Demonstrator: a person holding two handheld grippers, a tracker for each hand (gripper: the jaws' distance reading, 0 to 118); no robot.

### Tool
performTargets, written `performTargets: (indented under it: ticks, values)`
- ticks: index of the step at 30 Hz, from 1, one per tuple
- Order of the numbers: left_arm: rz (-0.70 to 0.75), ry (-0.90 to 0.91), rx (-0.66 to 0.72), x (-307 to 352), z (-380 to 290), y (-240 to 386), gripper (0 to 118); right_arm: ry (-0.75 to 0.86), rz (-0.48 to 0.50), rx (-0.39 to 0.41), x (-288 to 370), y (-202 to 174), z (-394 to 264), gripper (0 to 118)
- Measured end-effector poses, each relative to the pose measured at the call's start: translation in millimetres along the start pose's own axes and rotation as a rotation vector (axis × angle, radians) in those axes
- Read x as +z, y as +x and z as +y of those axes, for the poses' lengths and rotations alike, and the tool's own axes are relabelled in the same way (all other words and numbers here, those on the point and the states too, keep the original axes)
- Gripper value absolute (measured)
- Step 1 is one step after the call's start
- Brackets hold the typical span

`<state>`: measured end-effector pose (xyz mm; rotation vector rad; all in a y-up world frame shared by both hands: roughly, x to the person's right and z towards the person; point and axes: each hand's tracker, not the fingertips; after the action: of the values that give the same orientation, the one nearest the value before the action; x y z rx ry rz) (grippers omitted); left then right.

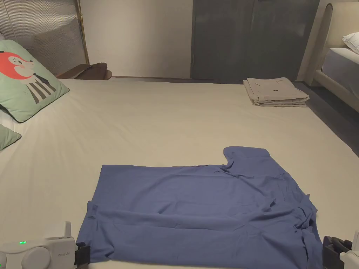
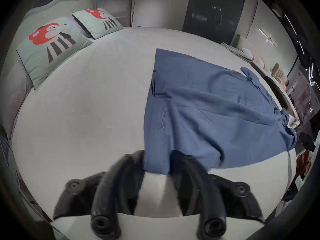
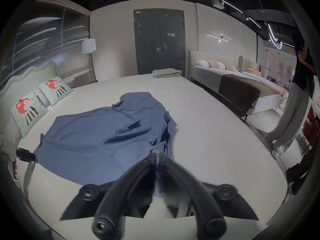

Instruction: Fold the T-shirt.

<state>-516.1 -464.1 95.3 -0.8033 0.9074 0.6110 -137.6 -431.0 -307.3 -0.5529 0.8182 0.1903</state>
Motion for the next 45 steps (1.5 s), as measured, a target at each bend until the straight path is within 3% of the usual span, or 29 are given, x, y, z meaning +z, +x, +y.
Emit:
performTargets:
  ticks: [1,2,10,12,14,16,17,20,25,32,39,45]
  values:
    - [-0.013,0.01,0.007,3.7,1.8,0.0,11,-0.017,-0.001,0.005,-2.8,-0.6,0.3,84]
    - [-0.02,0.014,0.01,6.9,3.1,0.7,11,-0.05,0.005,0.013,-6.9,1.2,0.0,99]
    - [-0.026,0.059,0.015,39.2,0.5,4.3,10,-0.21,0.008,0.026,-40.9,6.7,-13.8,98]
    - [-0.026,0.06,0.017,41.3,-0.8,4.0,10,-0.234,-0.007,0.02,-47.0,6.8,-19.1,87]
    - [-0.03,0.056,0.022,38.7,0.0,-1.2,10,-0.212,0.004,-0.011,-42.4,10.9,-23.1,46]
    - [-0.036,0.051,0.028,43.2,-1.4,-0.6,9,-0.181,0.054,-0.049,-34.5,11.4,-21.4,21]
    - [-0.037,0.05,0.029,45.3,-0.6,0.2,9,-0.173,0.051,-0.031,-30.6,10.6,-19.4,13]
    - [-0.043,0.052,0.026,57.1,-2.6,2.1,9,-0.157,0.063,0.002,-18.5,10.1,-8.4,9]
    - [-0.073,0.047,0.057,73.8,-8.4,-10.3,8,-0.129,0.089,-0.009,26.6,9.8,14.2,9]
    - [-0.056,-0.01,0.087,98.9,-54.4,-28.0,8,-0.208,0.084,-0.034,68.3,23.6,-10.0,9]
    - [-0.05,-0.076,0.142,88.6,-95.7,-41.0,8,-0.327,0.043,-0.055,67.0,29.3,-57.2,9]
    - [-0.021,-0.062,0.102,89.9,-98.5,-32.3,9,-0.351,0.019,-0.073,51.8,34.6,-74.6,9]
